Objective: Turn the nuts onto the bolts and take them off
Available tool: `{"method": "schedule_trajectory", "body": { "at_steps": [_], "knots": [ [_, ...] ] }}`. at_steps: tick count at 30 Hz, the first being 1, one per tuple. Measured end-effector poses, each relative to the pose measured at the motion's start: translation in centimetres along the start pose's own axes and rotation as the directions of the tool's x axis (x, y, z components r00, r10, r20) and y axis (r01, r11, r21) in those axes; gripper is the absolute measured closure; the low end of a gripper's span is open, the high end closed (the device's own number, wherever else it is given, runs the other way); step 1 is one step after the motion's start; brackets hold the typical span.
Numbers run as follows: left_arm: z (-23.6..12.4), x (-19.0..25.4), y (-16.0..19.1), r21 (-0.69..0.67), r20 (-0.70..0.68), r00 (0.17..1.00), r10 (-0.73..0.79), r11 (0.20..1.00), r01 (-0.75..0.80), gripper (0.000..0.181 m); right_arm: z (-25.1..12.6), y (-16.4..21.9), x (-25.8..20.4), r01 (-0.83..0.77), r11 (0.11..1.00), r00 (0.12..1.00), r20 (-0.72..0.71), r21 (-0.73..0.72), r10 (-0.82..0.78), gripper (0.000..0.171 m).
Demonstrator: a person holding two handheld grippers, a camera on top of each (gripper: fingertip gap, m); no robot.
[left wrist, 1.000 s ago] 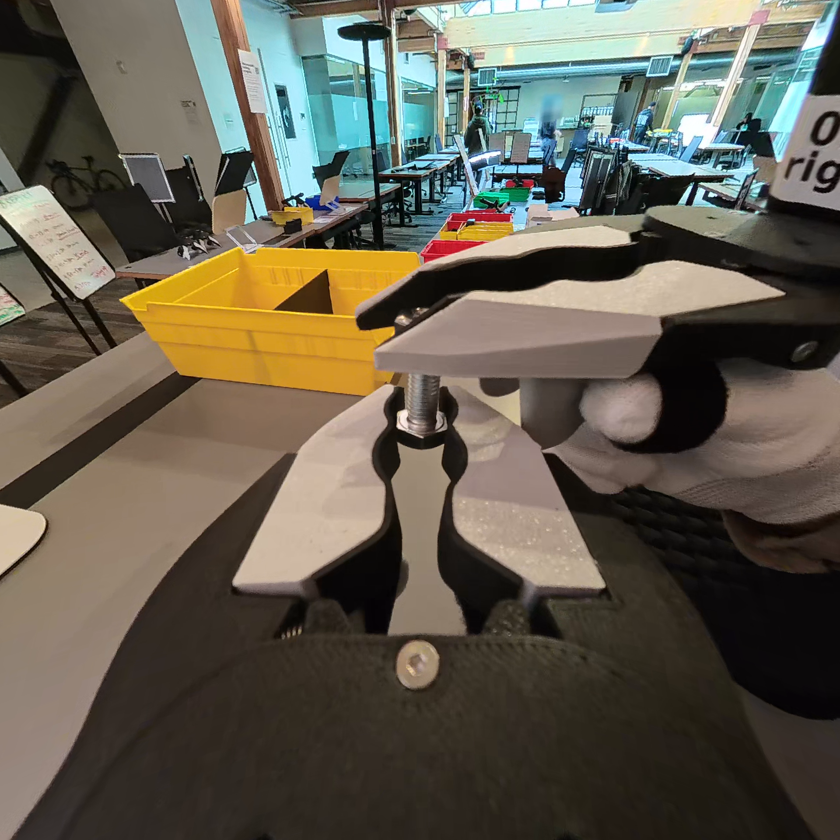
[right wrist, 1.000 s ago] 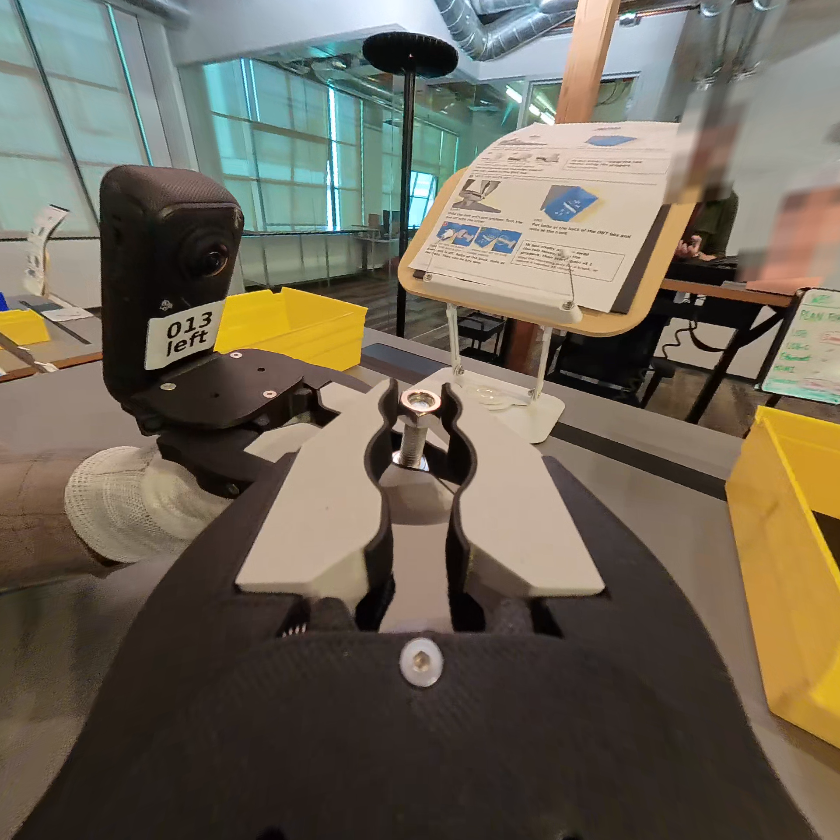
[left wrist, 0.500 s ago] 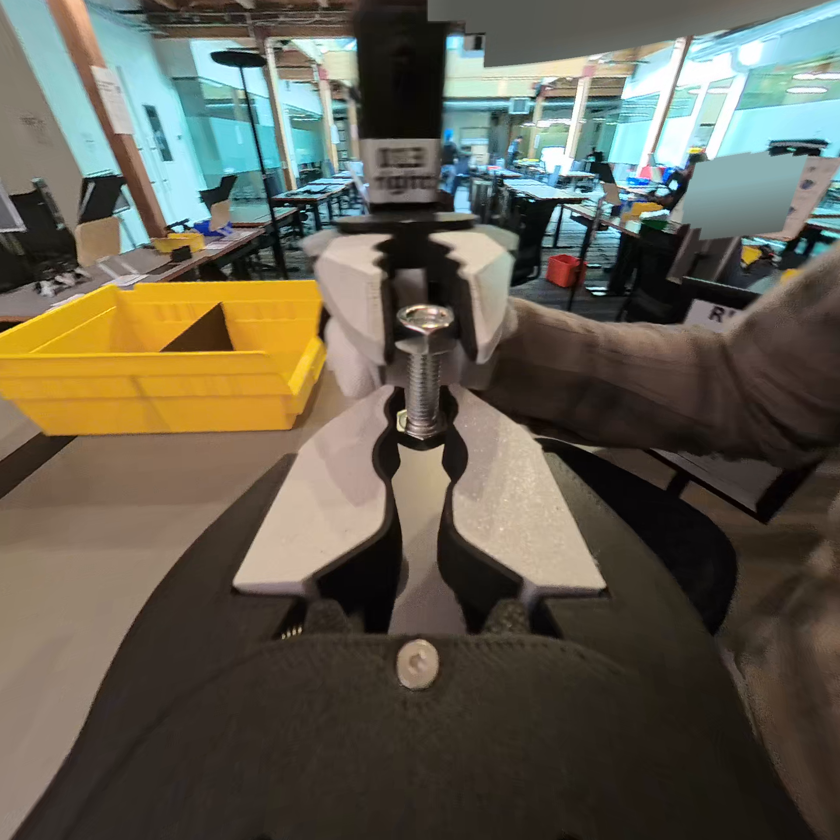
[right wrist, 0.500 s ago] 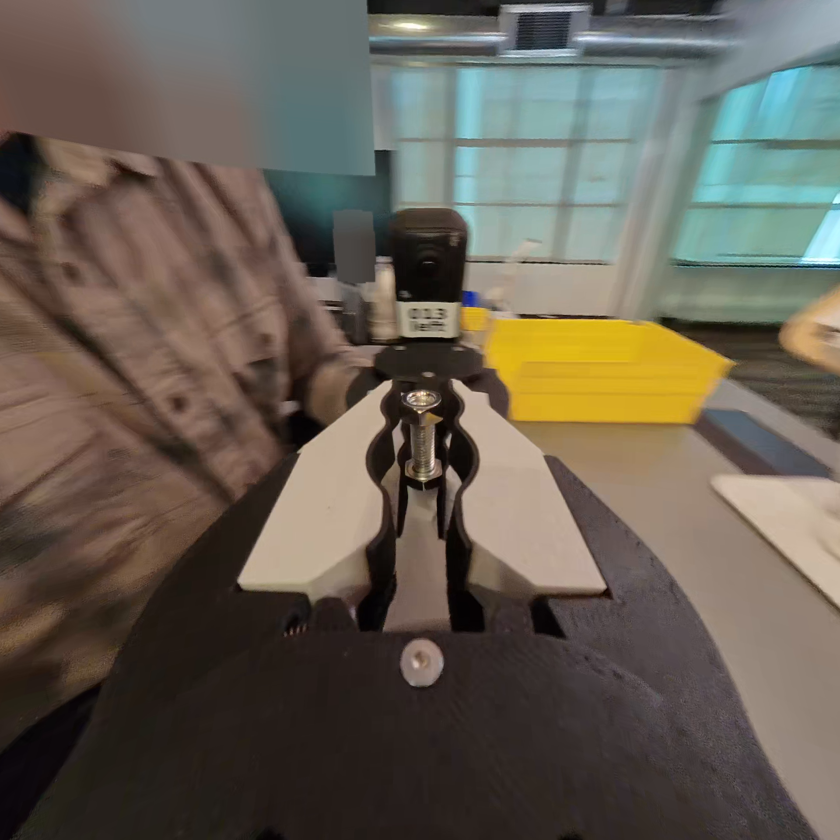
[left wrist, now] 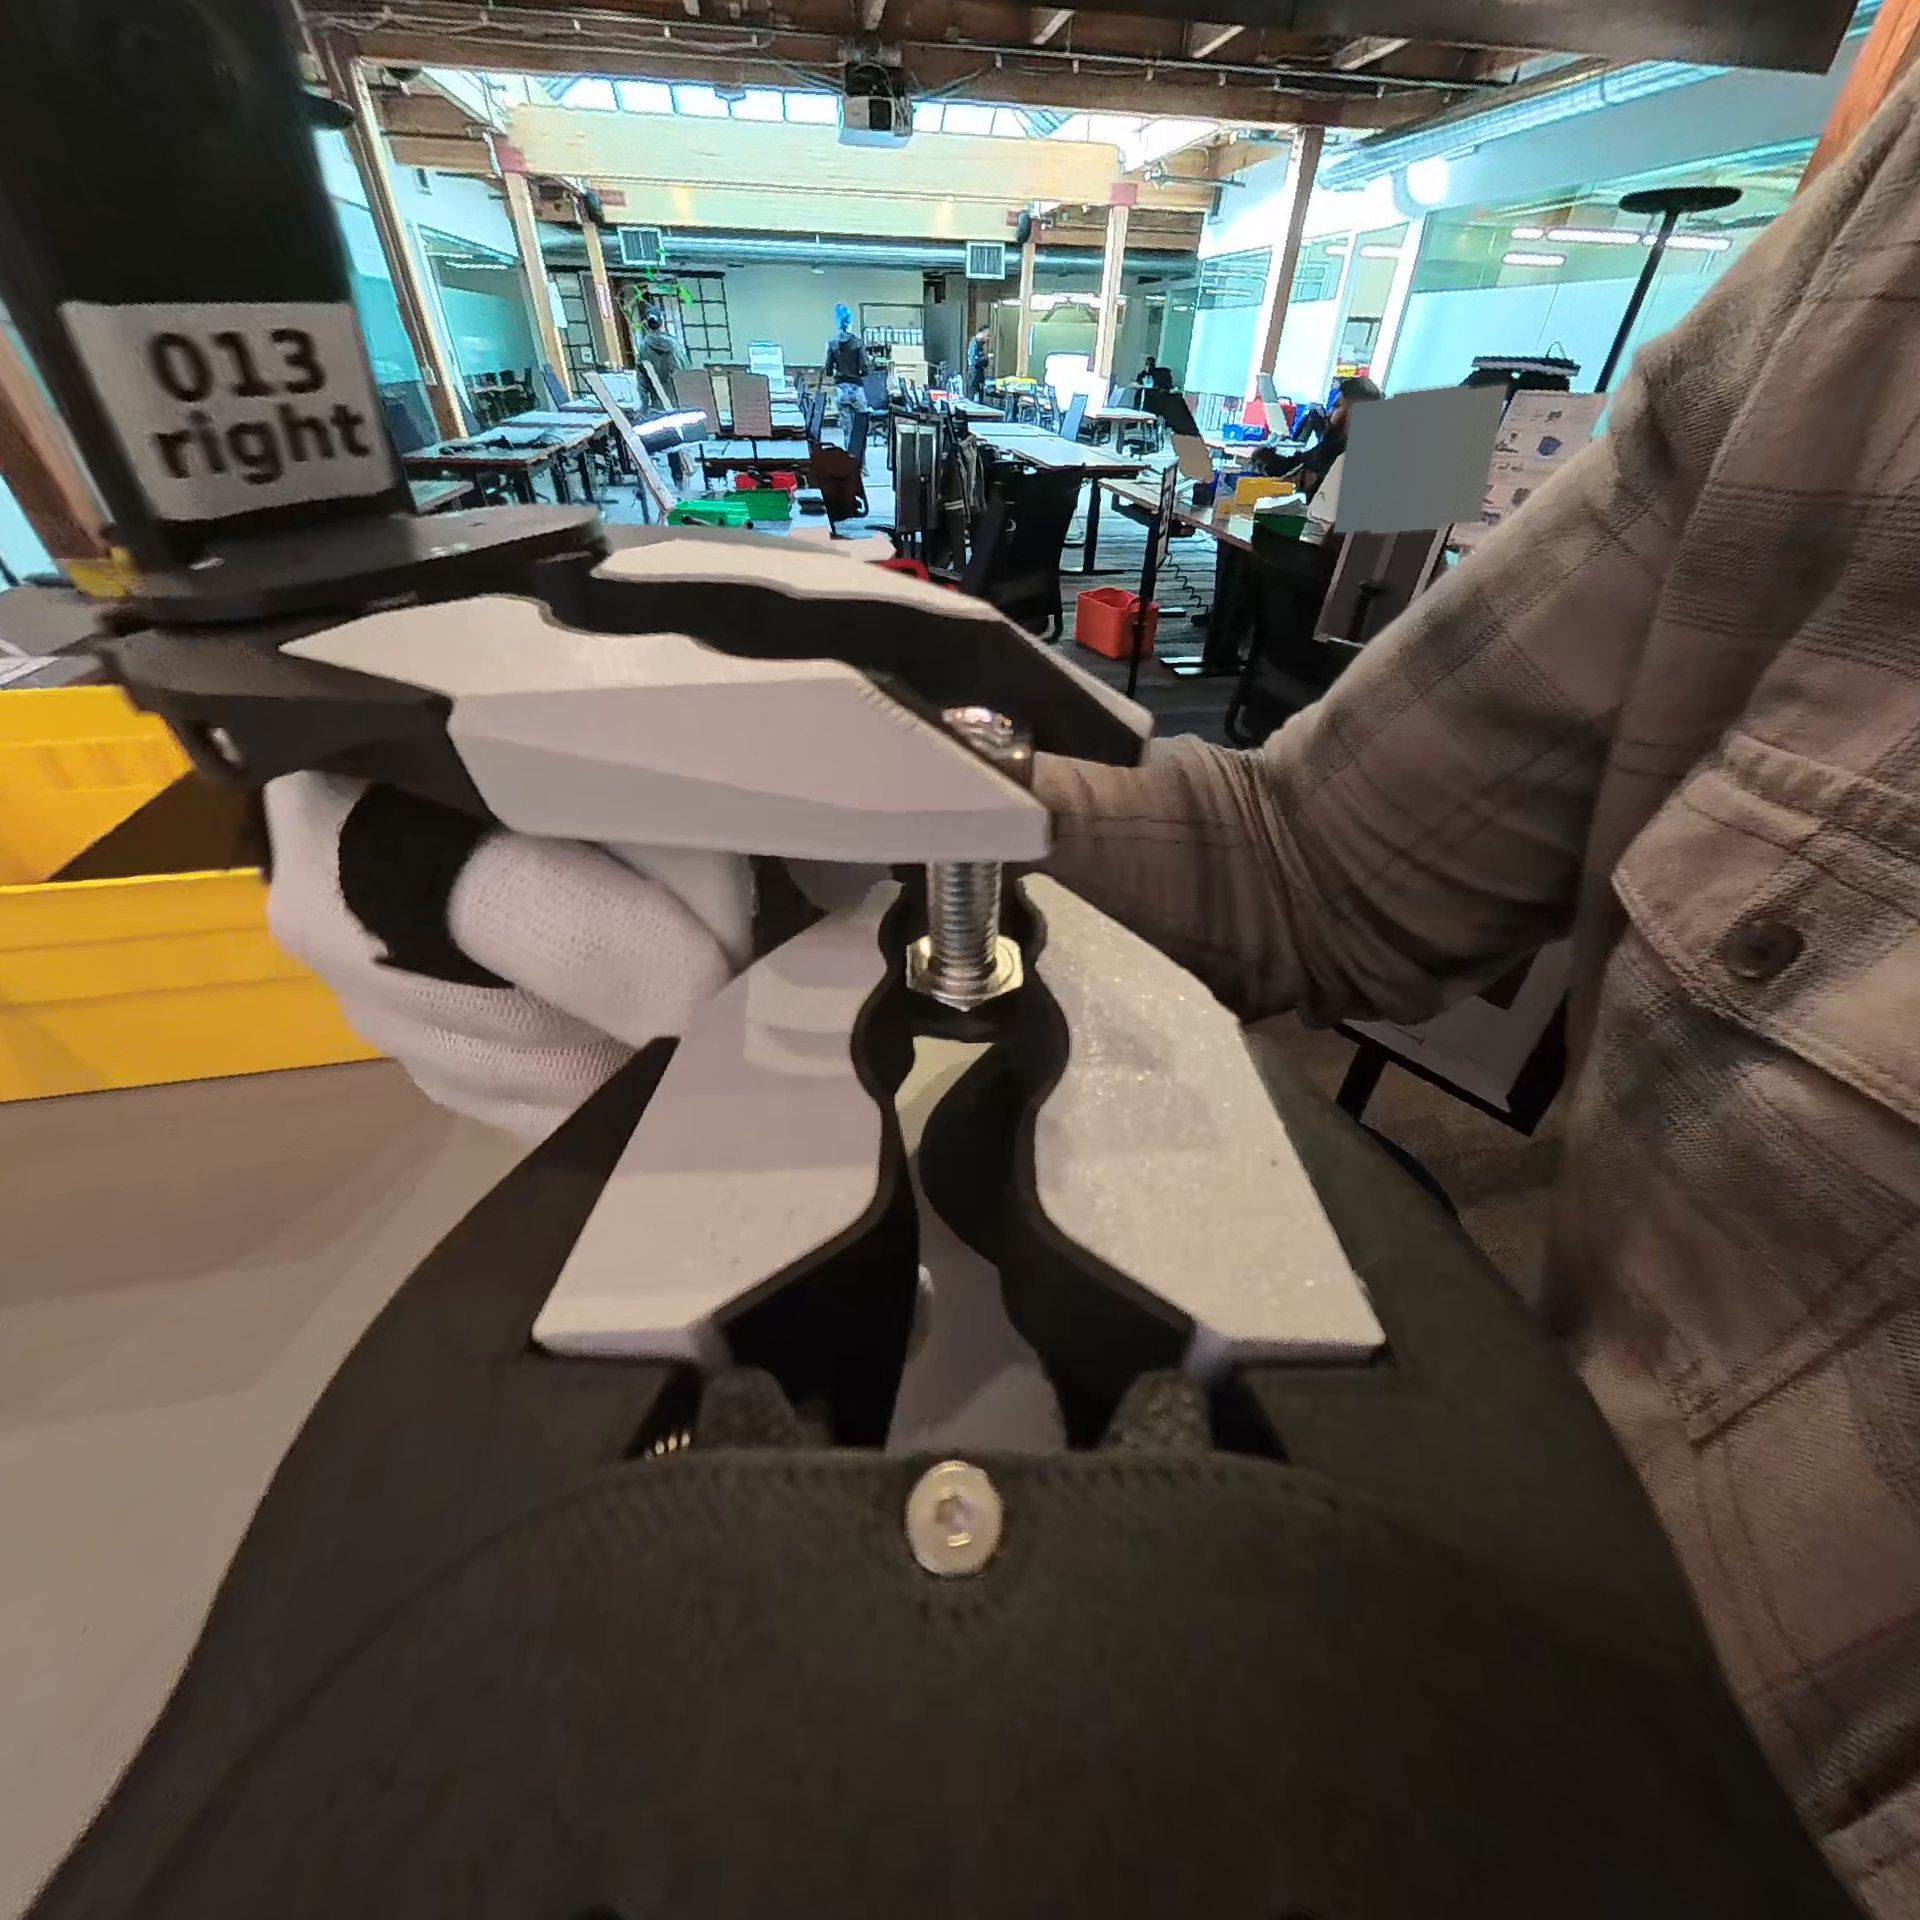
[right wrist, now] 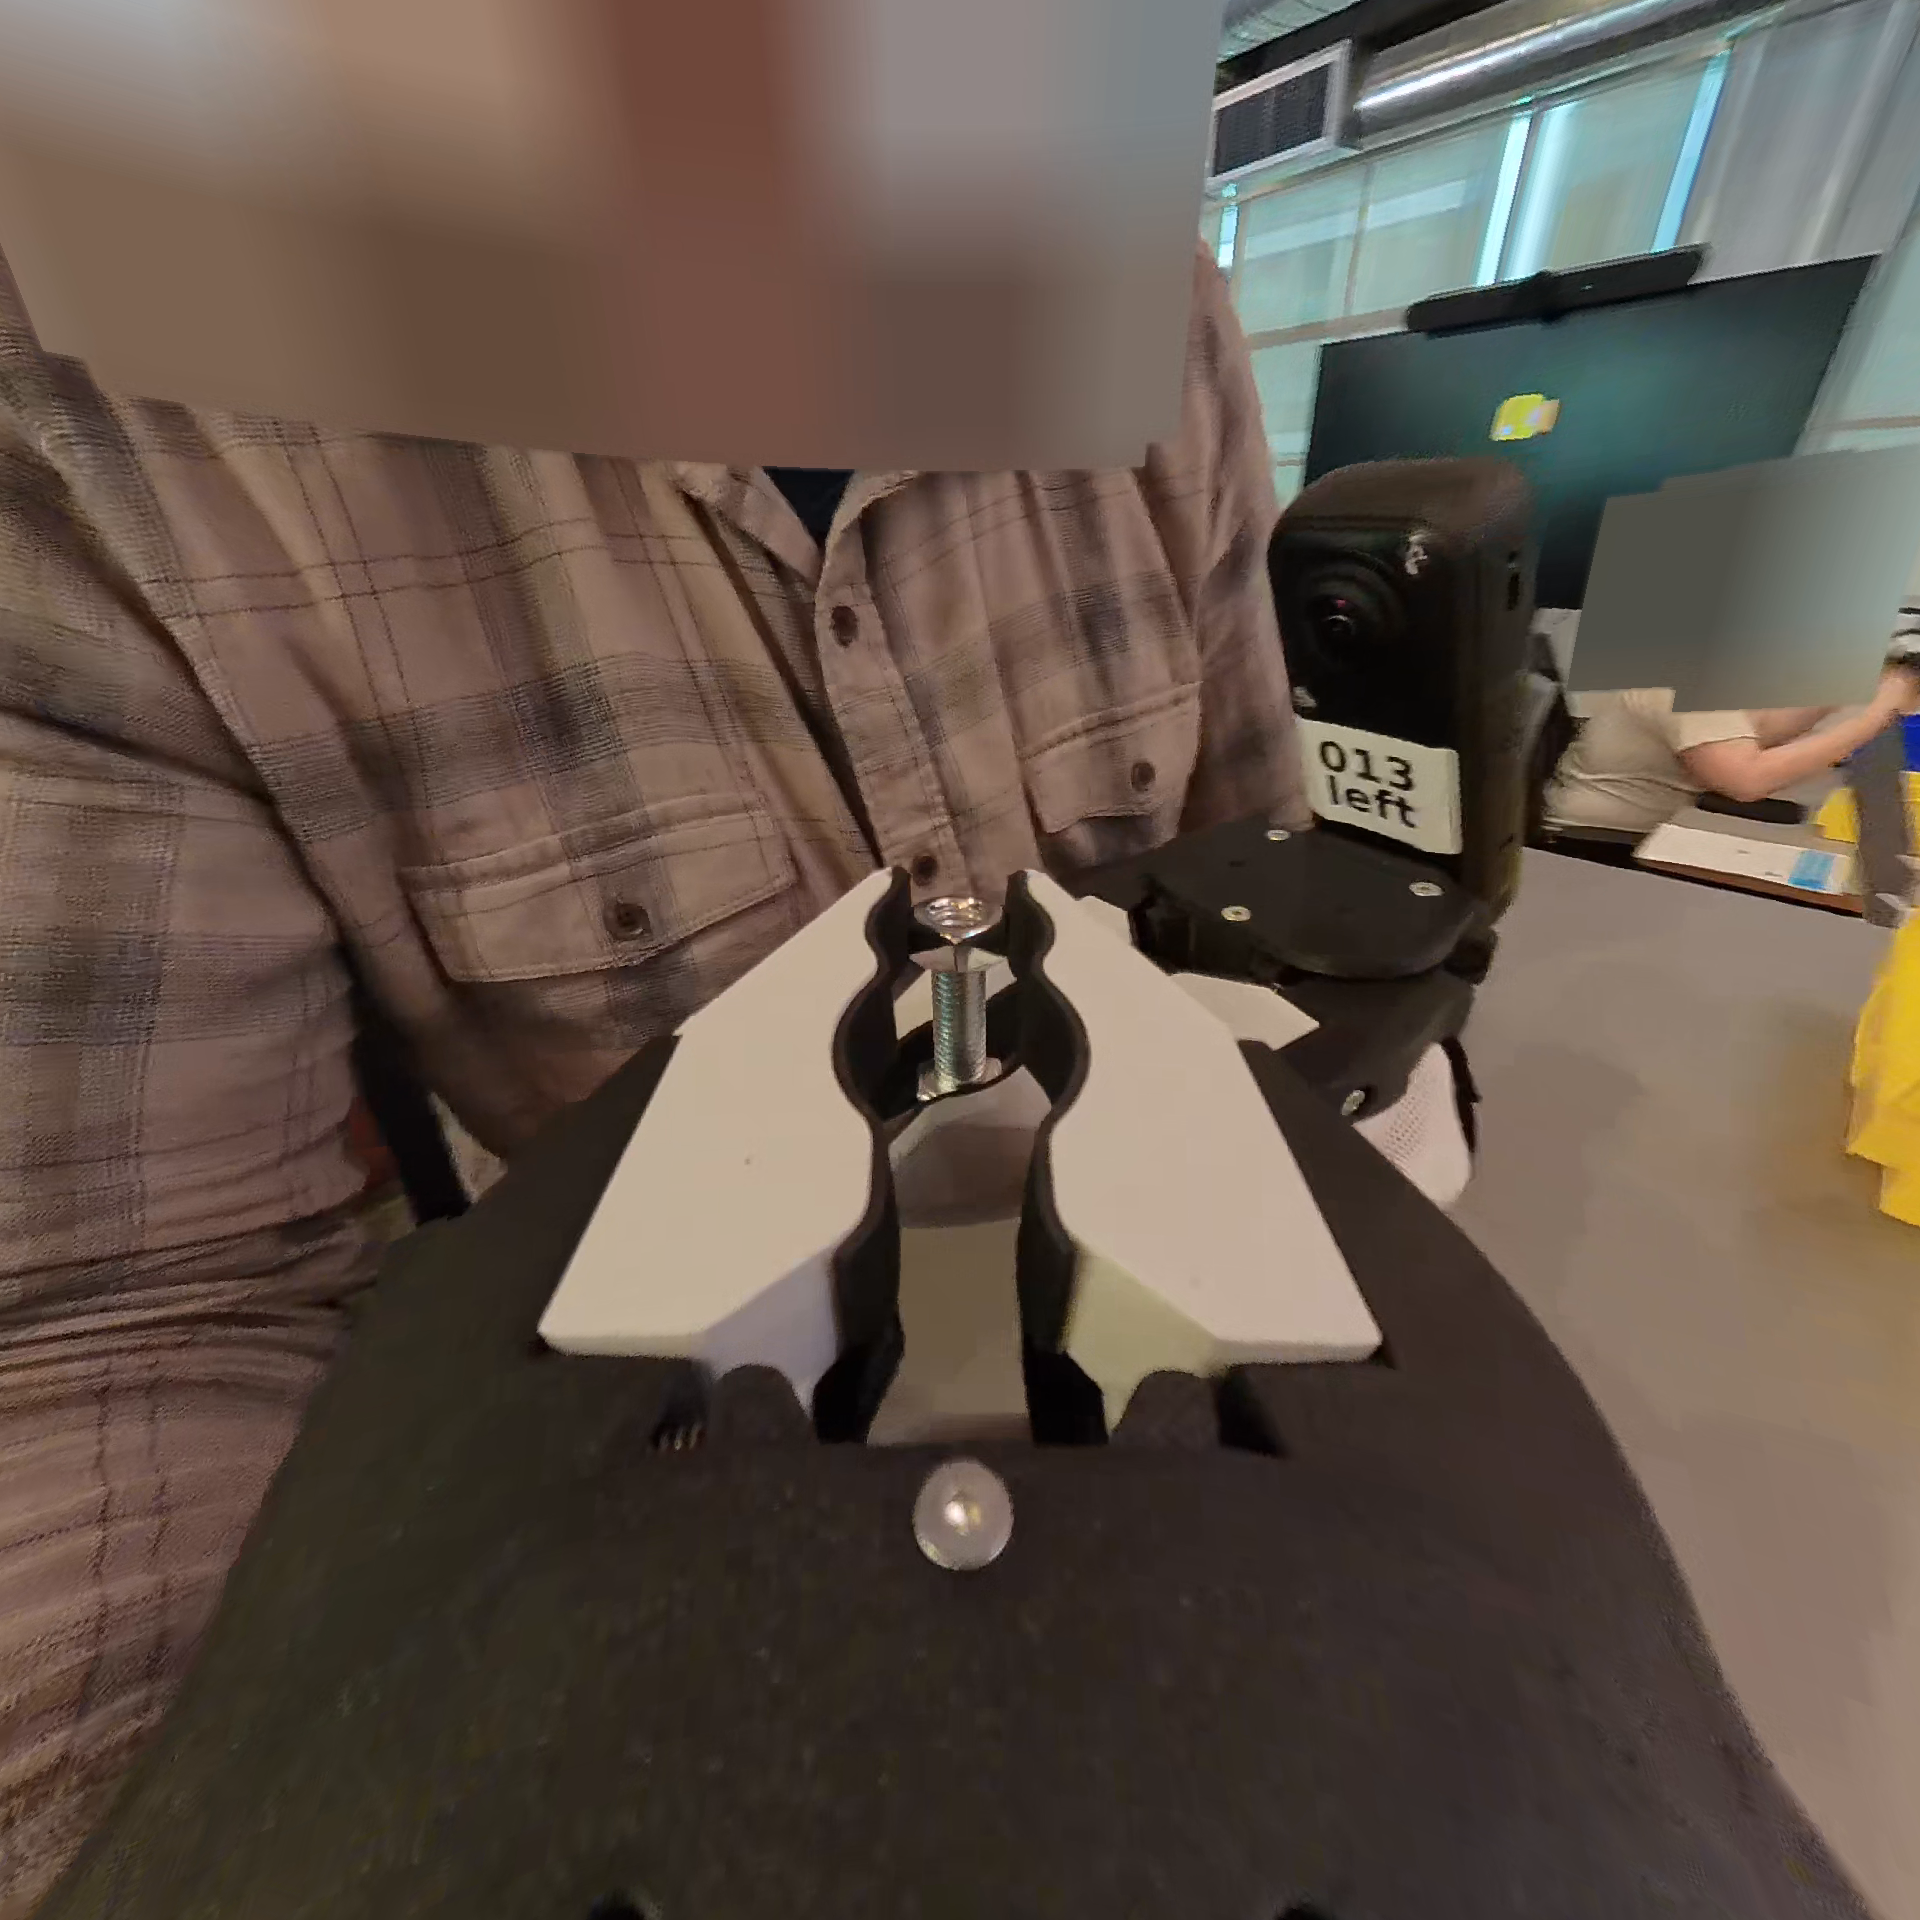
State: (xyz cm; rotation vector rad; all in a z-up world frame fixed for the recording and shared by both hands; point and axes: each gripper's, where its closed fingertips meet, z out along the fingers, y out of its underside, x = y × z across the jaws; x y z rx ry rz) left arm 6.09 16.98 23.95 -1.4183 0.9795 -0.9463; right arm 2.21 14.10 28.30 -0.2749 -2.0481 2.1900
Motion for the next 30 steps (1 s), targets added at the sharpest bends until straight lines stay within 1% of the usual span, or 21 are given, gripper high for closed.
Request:
{"method": "schedule_trajectory", "body": {
  "at_steps": [1,3,5,6,8,10,12,14,15,16,17,19,20,21,23,25,28,30],
  "knots": [
    [-0.2,-0.3,-0.1,0.007,0.014,1.000,-0.007,1.000,0.007,0.166,-0.2,-0.2,0.4,0.014,1.000,0.998,-0.057,0.008,-0.013,0.155],
    [-0.5,-1.5,-0.1,-0.001,0.066,0.998,-0.007,1.000,0.007,0.166,-1.1,-0.9,1.8,0.049,0.998,0.972,-0.233,0.030,-0.040,0.139],
    [-0.9,-2.8,0.1,-0.007,0.124,0.992,-0.013,1.000,0.014,0.166,-1.9,-1.6,2.6,0.100,0.994,0.912,-0.403,0.038,-0.077,0.132],
    [-1.0,-3.3,0.3,-0.007,0.145,0.989,-0.022,1.000,0.023,0.166,-2.3,-1.5,3.3,0.109,0.994,0.860,-0.502,0.012,-0.088,0.127],
    [-1.4,-4.4,0.4,0.001,0.195,0.980,-0.045,0.999,0.046,0.166,-3.2,-1.1,4.4,0.118,0.992,0.732,-0.670,-0.051,-0.122,0.127],
    [-1.6,-5.4,0.8,-0.010,0.247,0.968,-0.044,0.999,0.048,0.166,-4.7,-0.3,5.6,0.095,0.988,0.554,-0.819,-0.119,-0.151,0.125],
    [-1.8,-6.1,1.1,-0.024,0.291,0.956,-0.030,0.999,0.039,0.166,-5.4,0.0,5.9,0.094,0.988,0.417,-0.896,-0.124,-0.152,0.124],
    [-1.9,-6.6,1.4,-0.035,0.322,0.946,-0.027,0.999,0.040,0.166,-5.5,0.1,6.0,0.104,0.987,0.312,-0.938,-0.122,-0.149,0.125],
    [-2.0,-6.8,1.4,-0.034,0.335,0.942,-0.027,0.999,0.041,0.166,-6.0,0.3,6.2,0.091,0.988,0.238,-0.961,-0.122,-0.140,0.128],
    [-2.0,-7.0,1.5,-0.031,0.344,0.938,-0.032,0.998,0.046,0.166,-6.3,0.5,6.4,0.085,0.988,0.173,-0.975,-0.127,-0.140,0.128],
    [-2.1,-7.1,1.5,-0.031,0.353,0.935,-0.037,0.998,0.051,0.166,-6.3,0.6,6.5,0.082,0.988,0.129,-0.981,-0.132,-0.142,0.129],
    [-2.2,-7.4,1.6,-0.031,0.368,0.929,-0.038,0.998,0.053,0.166,-6.8,1.3,6.8,0.042,0.987,0.023,-0.988,-0.153,-0.154,0.140],
    [-2.2,-7.4,1.6,-0.029,0.369,0.928,-0.041,0.998,0.055,0.166,-6.9,1.4,6.8,0.043,0.985,-0.016,-0.986,-0.169,-0.168,0.147],
    [-2.3,-7.5,1.5,-0.028,0.374,0.927,-0.040,0.998,0.054,0.166,-6.8,1.3,6.8,0.053,0.984,-0.037,-0.985,-0.169,-0.168,0.154],
    [-2.3,-7.5,1.5,-0.028,0.371,0.928,-0.040,0.998,0.054,0.166,-6.9,1.3,6.7,0.059,0.986,-0.067,-0.986,-0.156,-0.152,0.154],
    [-2.3,-7.3,1.5,-0.031,0.364,0.931,-0.036,0.998,0.051,0.166,-6.8,1.2,6.6,0.066,0.985,-0.058,-0.986,-0.159,-0.156,0.155],
    [-2.1,-7.0,1.4,-0.027,0.334,0.941,-0.049,0.998,0.061,0.166,-6.5,1.3,6.4,0.076,0.988,0.017,-0.990,-0.138,-0.140,0.155],
    [-2.0,-6.7,1.3,-0.028,0.315,0.948,-0.043,0.998,0.054,0.166,-6.0,1.2,6.2,0.081,0.989,0.104,-0.986,-0.122,-0.130,0.155]
  ]
}}
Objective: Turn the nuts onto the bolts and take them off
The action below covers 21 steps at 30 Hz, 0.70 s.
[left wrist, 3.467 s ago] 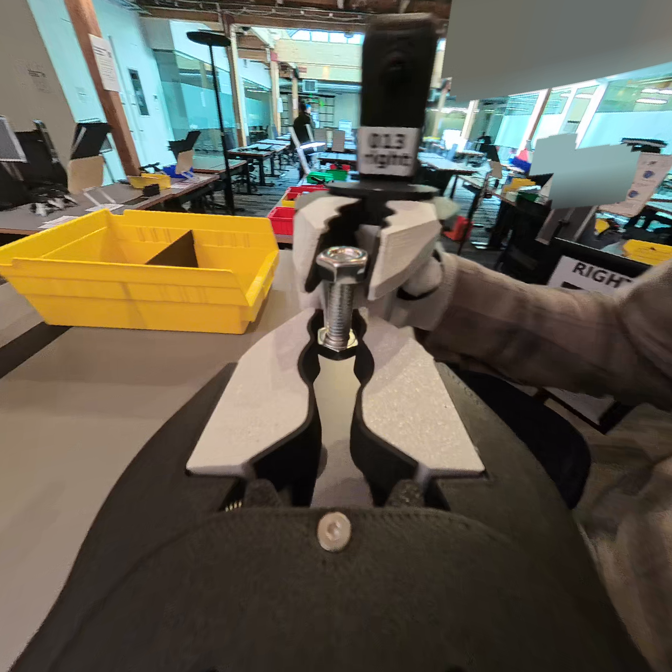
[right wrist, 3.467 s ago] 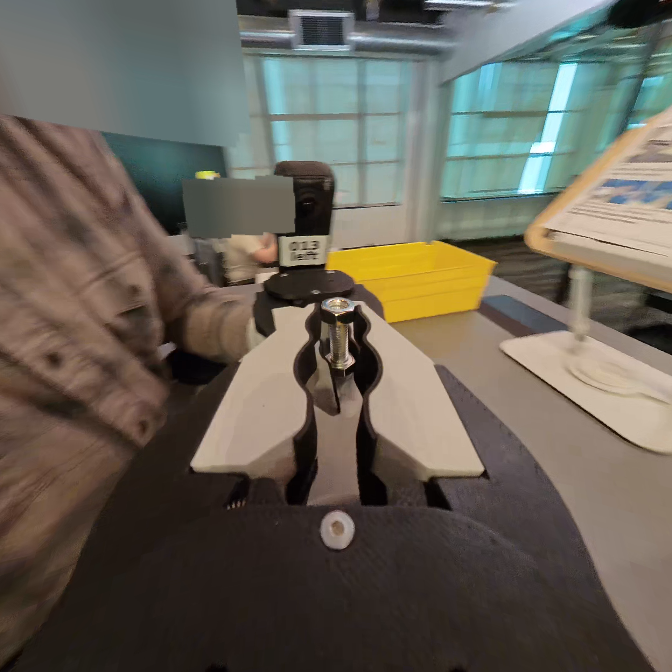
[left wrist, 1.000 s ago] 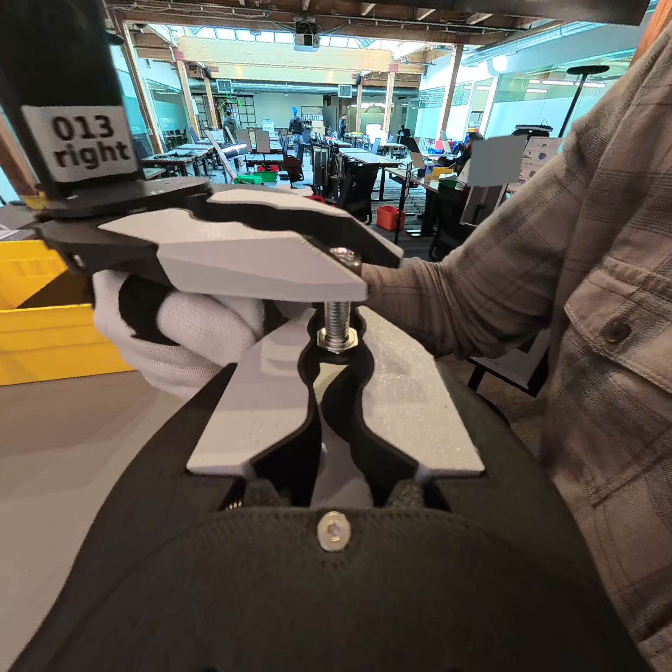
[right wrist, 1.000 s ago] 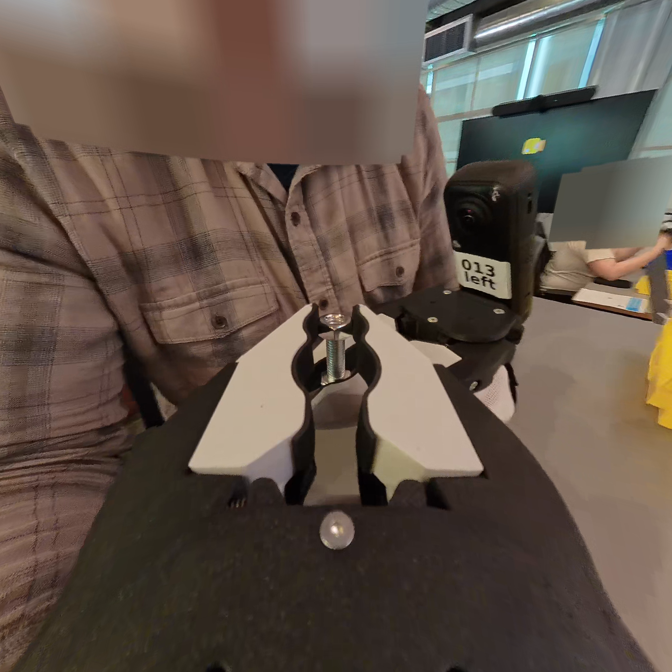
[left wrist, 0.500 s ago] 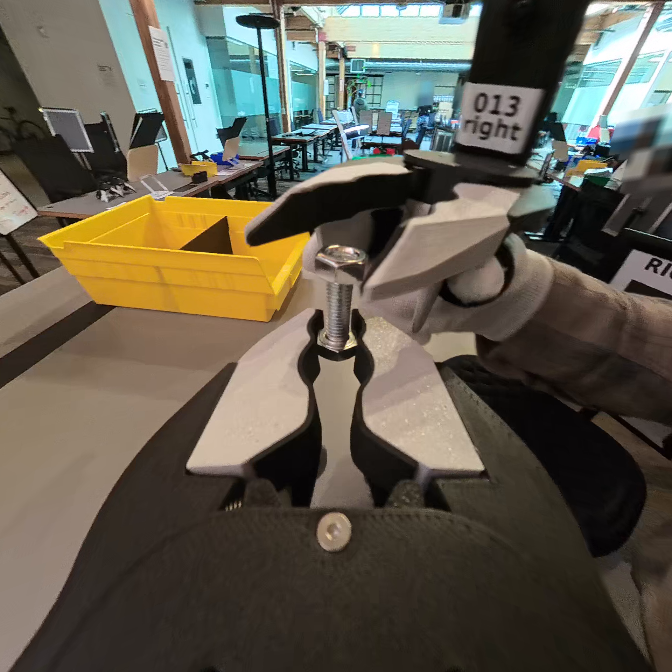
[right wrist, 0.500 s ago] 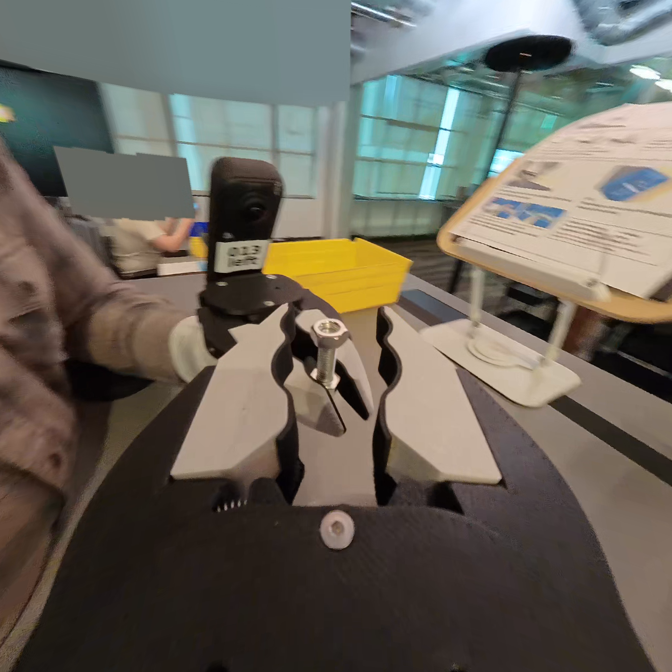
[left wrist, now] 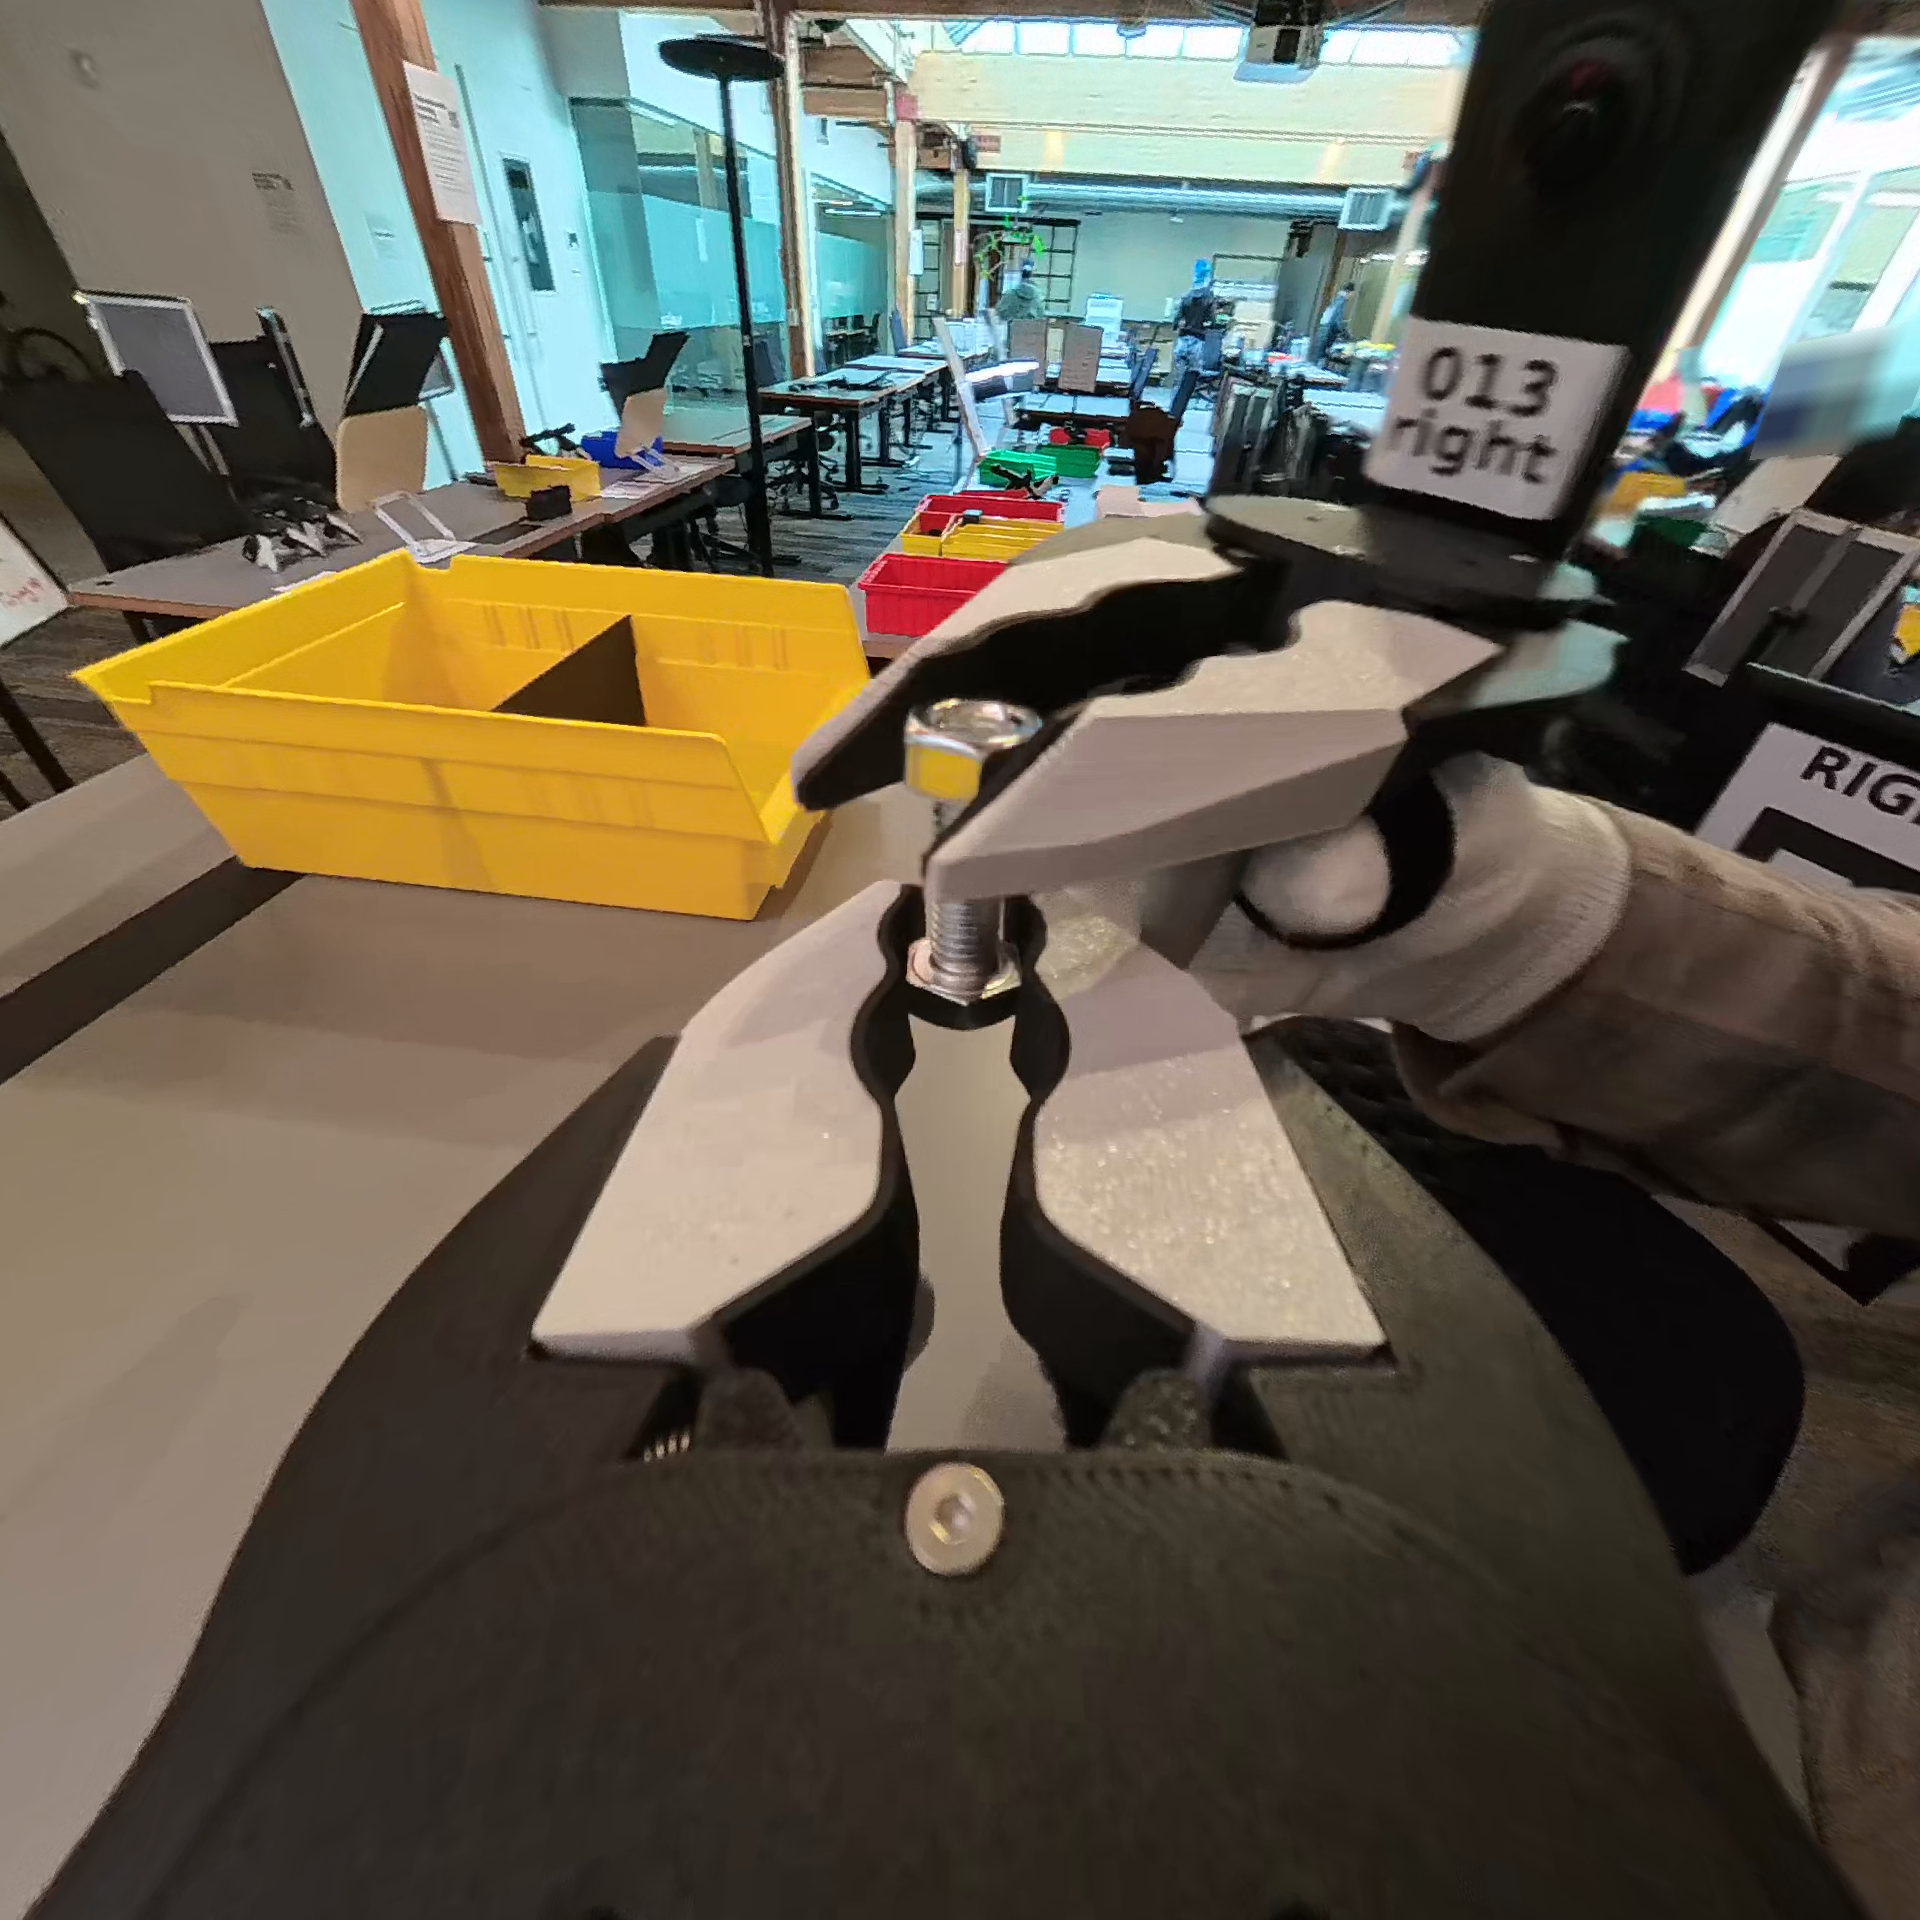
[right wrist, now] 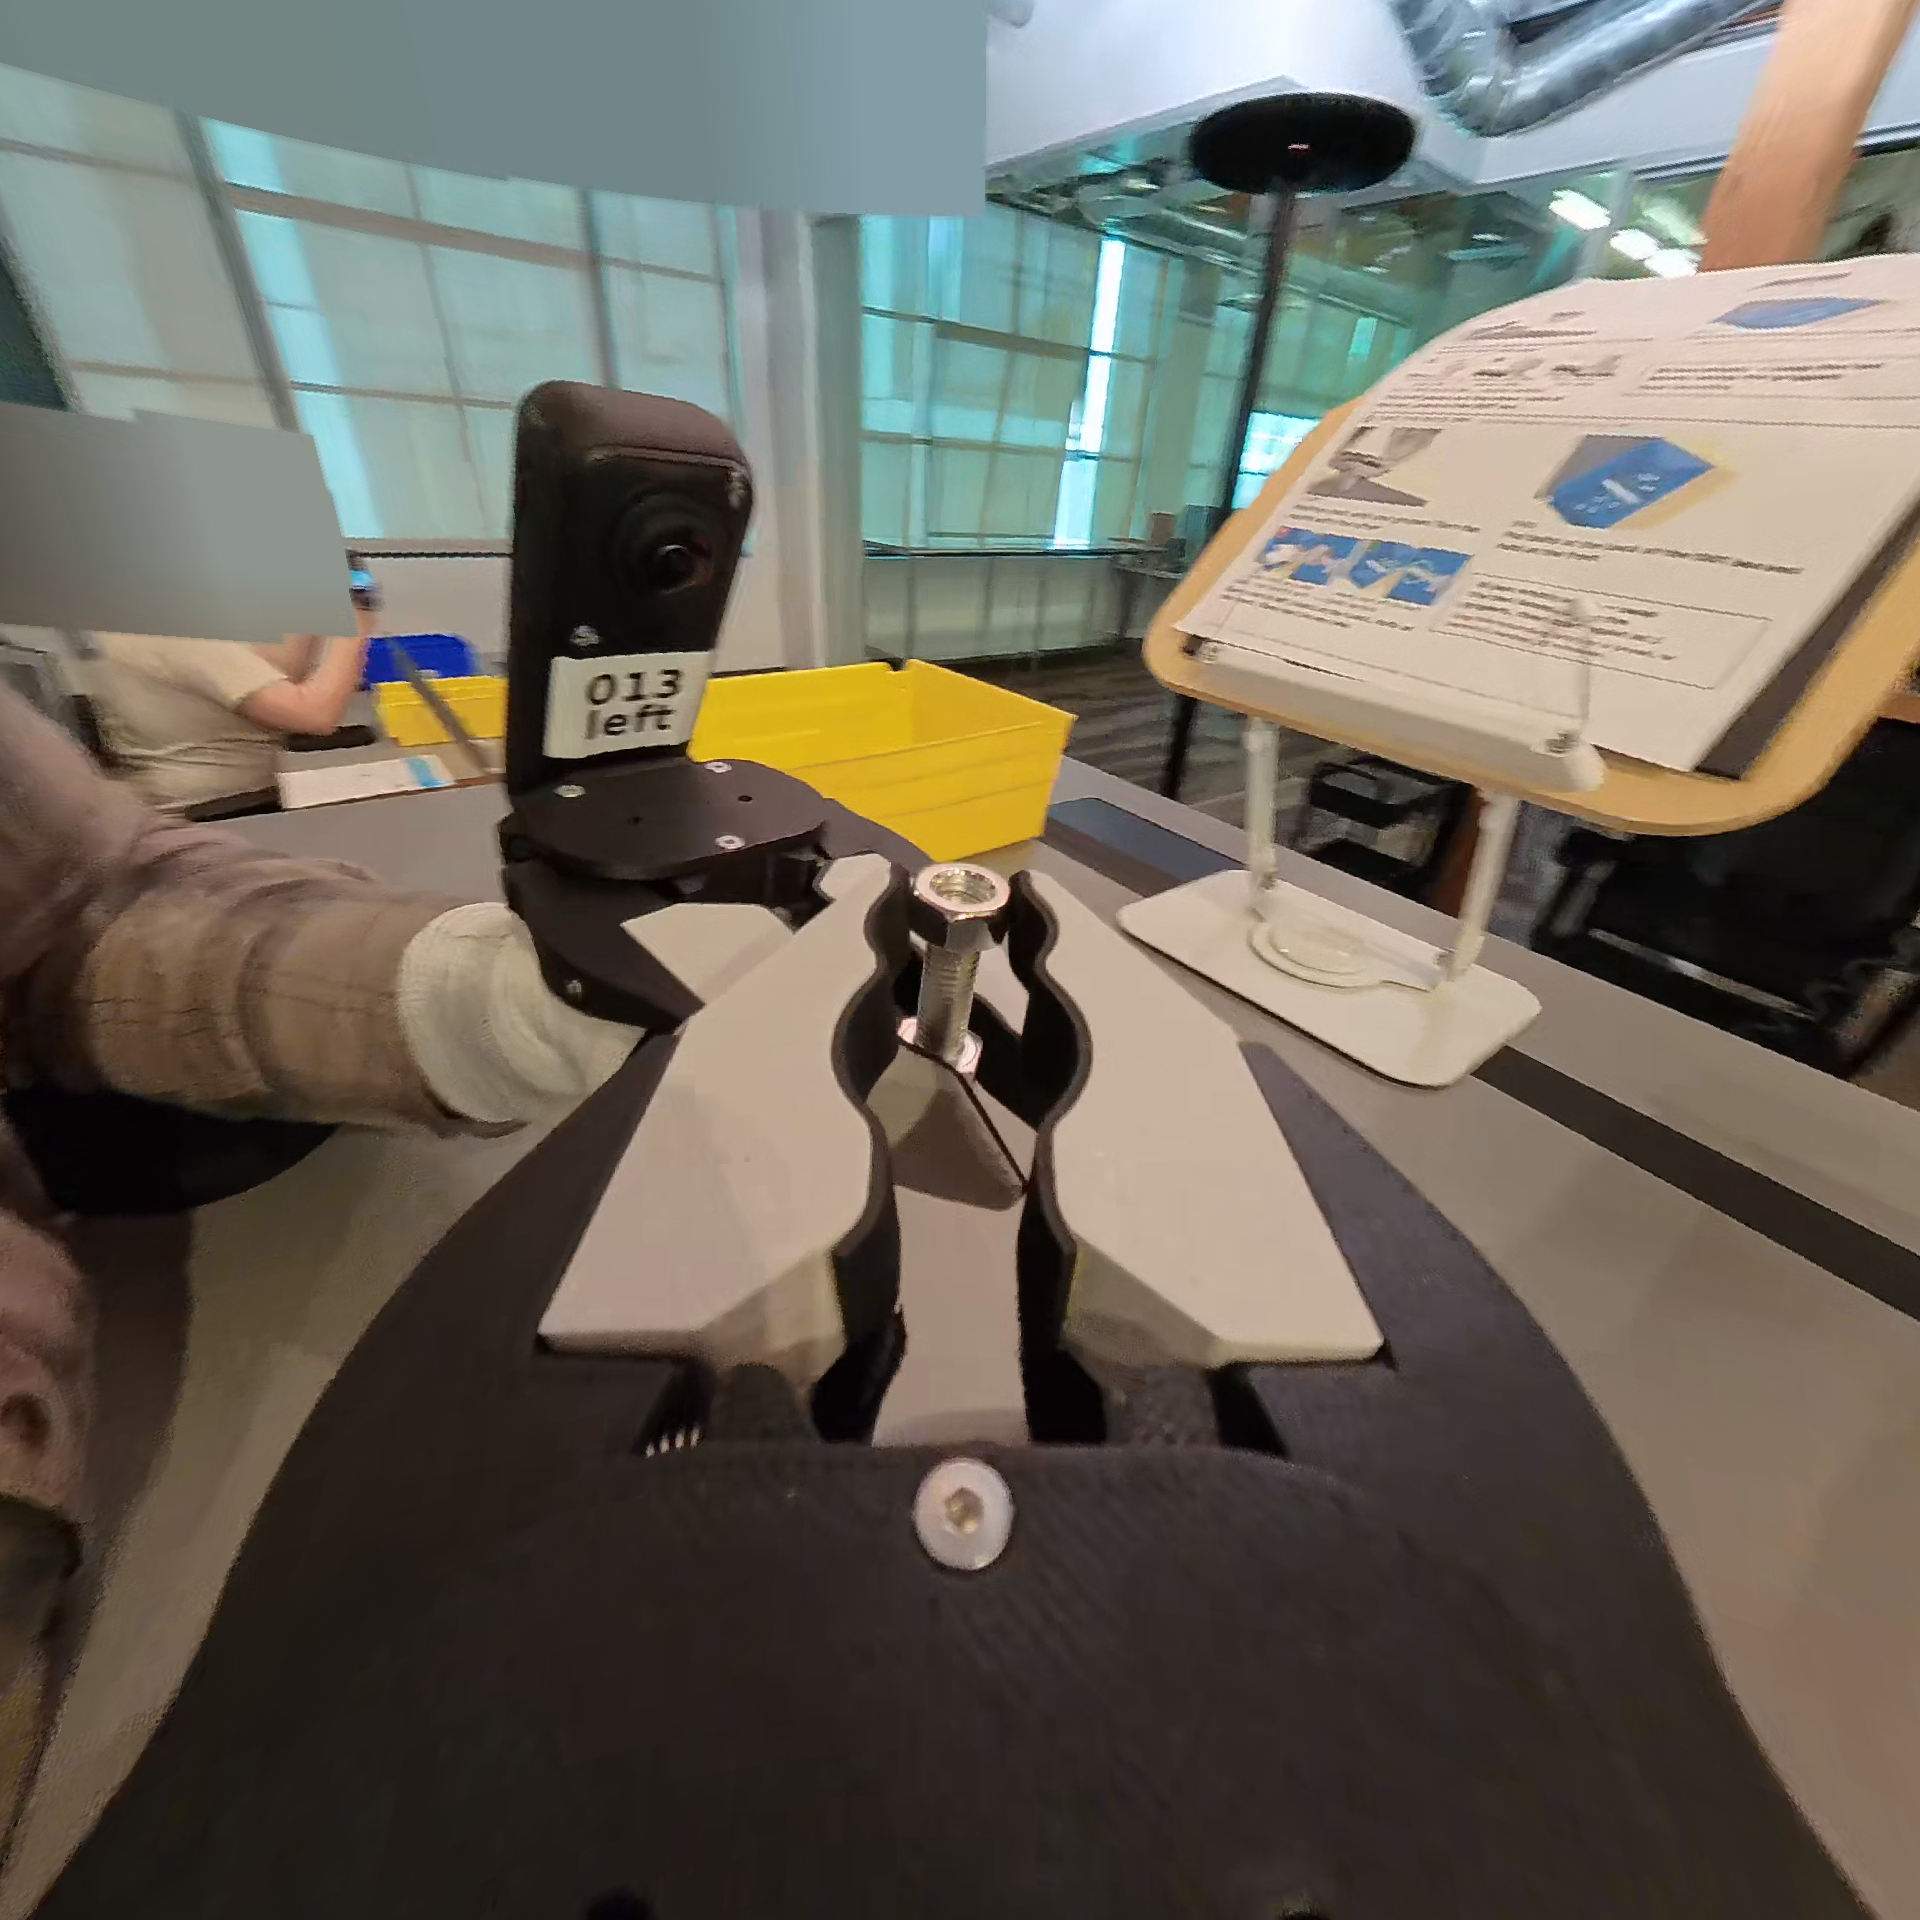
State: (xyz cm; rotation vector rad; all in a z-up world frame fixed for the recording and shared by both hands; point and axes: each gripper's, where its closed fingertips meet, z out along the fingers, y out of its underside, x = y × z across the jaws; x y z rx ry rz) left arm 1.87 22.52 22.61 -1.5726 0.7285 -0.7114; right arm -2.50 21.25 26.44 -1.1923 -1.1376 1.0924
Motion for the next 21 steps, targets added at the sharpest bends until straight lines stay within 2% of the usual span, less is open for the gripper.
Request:
{"method": "schedule_trajectory", "body": {
  "at_steps": [3,6,8,11,17,21],
  "knots": [
    [-0.1,1.3,-0.3,0.005,-0.086,0.996,-0.011,1.000,0.012,0.166,-0.6,-0.5,-1.2,-0.001,0.999,0.980,0.198,0.035,-0.006,0.155],
    [-0.1,3.0,-0.7,0.011,-0.171,0.985,-0.005,1.000,0.007,0.166,-1.9,-1.1,-2.7,-0.031,0.997,0.894,0.448,0.068,-0.003,0.154],
    [-0.2,4.0,-0.7,0.011,-0.218,0.976,0.010,1.000,-0.008,0.166,-3.0,-1.3,-3.8,-0.095,0.994,0.778,0.627,0.050,0.042,0.155],
    [-0.4,5.8,-0.9,0.011,-0.317,0.948,-0.016,1.000,0.021,0.166,-4.3,-1.7,-4.9,-0.151,0.988,0.585,0.808,0.027,0.067,0.155],
    [-0.5,7.3,-0.6,-0.008,-0.396,0.918,-0.021,1.000,0.019,0.165,-5.7,-1.7,-6.6,-0.162,0.986,0.254,0.963,-0.050,0.090,0.155],
    [-0.7,7.8,-0.5,-0.013,-0.430,0.902,-0.034,0.999,0.032,0.165,-5.9,-1.6,-7.0,-0.138,0.989,0.190,0.979,-0.043,0.069,0.154]
  ]
}}
